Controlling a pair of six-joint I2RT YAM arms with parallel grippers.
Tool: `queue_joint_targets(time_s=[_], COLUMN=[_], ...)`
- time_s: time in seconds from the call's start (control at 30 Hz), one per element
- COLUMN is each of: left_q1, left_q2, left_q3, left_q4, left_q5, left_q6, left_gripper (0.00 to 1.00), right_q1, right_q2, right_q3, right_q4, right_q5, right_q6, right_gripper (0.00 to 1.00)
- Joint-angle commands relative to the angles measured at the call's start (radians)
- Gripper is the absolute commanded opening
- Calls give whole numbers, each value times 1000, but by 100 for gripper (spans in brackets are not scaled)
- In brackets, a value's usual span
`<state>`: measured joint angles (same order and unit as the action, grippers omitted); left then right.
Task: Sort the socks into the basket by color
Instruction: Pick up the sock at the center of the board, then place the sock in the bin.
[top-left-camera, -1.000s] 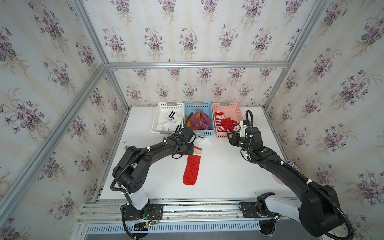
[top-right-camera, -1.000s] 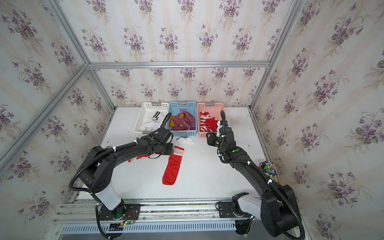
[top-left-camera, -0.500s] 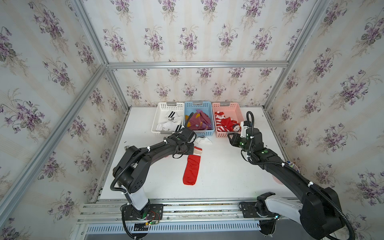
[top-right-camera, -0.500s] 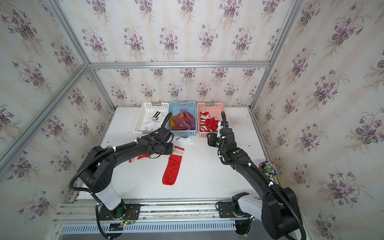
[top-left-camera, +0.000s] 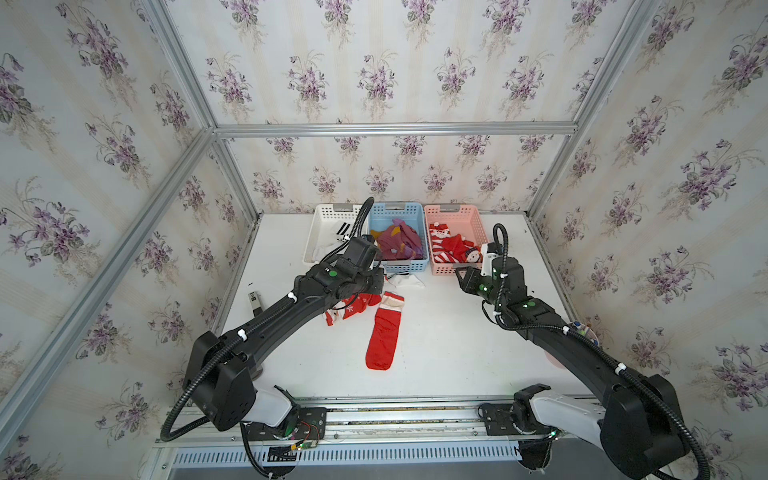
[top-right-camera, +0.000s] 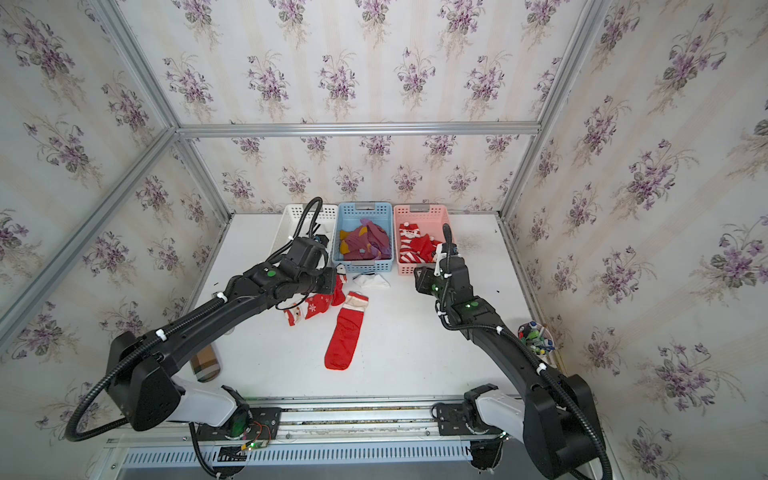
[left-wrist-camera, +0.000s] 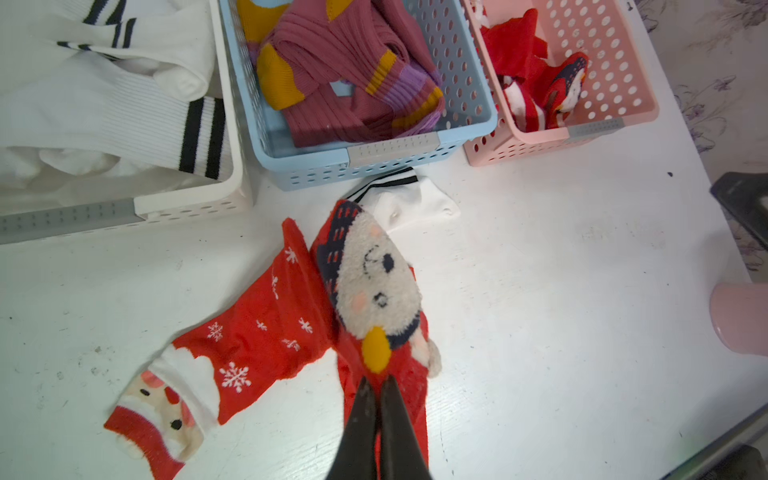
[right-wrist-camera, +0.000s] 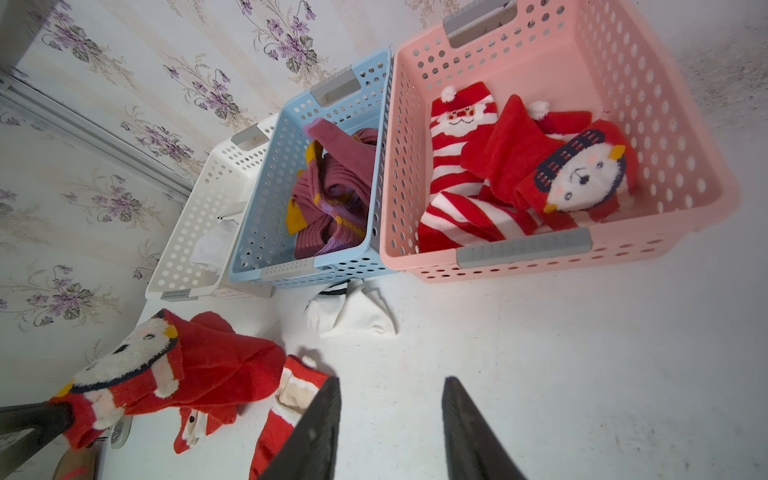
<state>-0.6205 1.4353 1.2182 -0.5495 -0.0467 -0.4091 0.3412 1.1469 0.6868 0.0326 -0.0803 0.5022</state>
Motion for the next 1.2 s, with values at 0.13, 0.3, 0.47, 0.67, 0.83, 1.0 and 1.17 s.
queue_joint_targets(time_s=[0.13,0.3,0.47,0.67,0.83,1.0,1.17], left_q1=[-13,-23,-29,-36,-36,-38,-37], left_q2=[-81,-107,-104,-55,46,173,323], left_q3=[32,67,104,173,268,420,604], left_q4=[0,-6,-3,1,6,6,9], left_q5=[101,136,152,157,160,176,194], left_q6=[28,39,44,49,57,70,84], left_gripper=[6,7,7,7,7,7,7], right_q1=[1,1,1,1,1,1,0], right_q2=[-23,-38,-48,-75,-98,-118,-127], right_q3=[-1,-8,-10,-18,-21,-21,-20], right_q4=[27,26,20,4,-13,-32,-46], right_q5=[11,20,24,37,51,66,74], right_q6=[13,12,12,9,3,-5,-8], right_gripper=[42,42,42,42,43,43,43])
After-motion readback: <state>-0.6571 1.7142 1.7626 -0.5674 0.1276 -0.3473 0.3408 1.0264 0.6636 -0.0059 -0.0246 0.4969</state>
